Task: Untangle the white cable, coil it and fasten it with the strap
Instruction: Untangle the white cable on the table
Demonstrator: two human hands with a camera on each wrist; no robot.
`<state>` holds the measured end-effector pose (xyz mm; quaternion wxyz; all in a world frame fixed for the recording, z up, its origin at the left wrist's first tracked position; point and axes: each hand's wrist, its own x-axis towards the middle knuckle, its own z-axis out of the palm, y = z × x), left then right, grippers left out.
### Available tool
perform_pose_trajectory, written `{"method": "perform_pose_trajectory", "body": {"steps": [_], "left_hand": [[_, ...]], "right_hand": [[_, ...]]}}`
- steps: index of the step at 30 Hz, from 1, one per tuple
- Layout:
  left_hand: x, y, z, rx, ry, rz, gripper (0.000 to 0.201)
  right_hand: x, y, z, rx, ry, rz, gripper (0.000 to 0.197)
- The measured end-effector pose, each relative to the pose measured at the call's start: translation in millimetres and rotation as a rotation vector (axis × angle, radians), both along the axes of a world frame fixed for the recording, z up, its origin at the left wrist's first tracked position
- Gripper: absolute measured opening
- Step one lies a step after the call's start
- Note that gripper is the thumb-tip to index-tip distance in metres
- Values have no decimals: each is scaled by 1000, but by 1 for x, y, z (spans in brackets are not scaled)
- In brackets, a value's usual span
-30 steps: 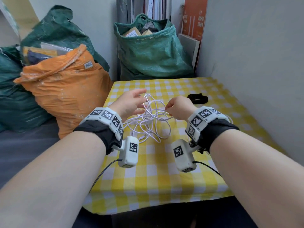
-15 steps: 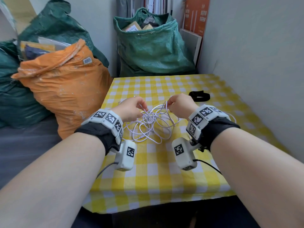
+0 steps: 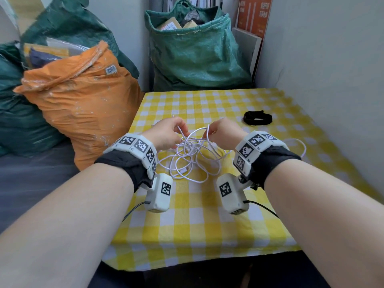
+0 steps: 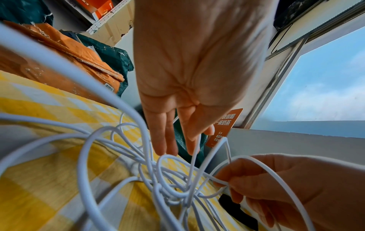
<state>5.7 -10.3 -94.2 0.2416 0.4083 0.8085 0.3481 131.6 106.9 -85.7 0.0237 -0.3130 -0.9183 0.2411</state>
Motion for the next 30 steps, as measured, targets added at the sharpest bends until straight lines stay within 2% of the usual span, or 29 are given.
{"method": "perform_pose_trajectory", "body": {"steps": [5, 11, 13, 17, 19, 21, 23, 25, 27, 29, 30], "left_hand": [[-1, 4, 2, 74, -58, -13, 36], [-3, 3, 3, 78, -44, -19, 33], [-3, 0, 4, 96, -44, 27, 31], [-7, -2, 2, 154, 3, 198, 45], [-10, -3, 1, 44, 9, 211, 35], [-11, -4, -2, -123, 16, 142, 18], [-10, -6, -3, -214, 43, 89, 13], [-9, -7, -4, -210, 46, 74, 13], [-10, -7, -2, -169, 54, 96, 13], [-12, -7, 1, -112, 72, 148, 11], [-13, -6, 3, -72, 66, 173, 12]], "right_hand": [[-4, -4, -2, 10, -42, 54, 29], [-7, -7, -1, 32, -80, 109, 30], [-7, -6, 0, 33, -97, 123, 33], [-9, -7, -1, -11, -112, 138, 34], [-9, -7, -1, -38, -96, 141, 35], [-8, -7, -2, -81, -45, 131, 35], [-9, -6, -2, -120, -5, 113, 32], [-11, -4, -1, -100, -24, 80, 28], [-15, 0, -2, -9, -42, -30, 27], [-15, 4, 2, 68, 91, -221, 26], [-13, 6, 6, 95, 218, -287, 25]]}}
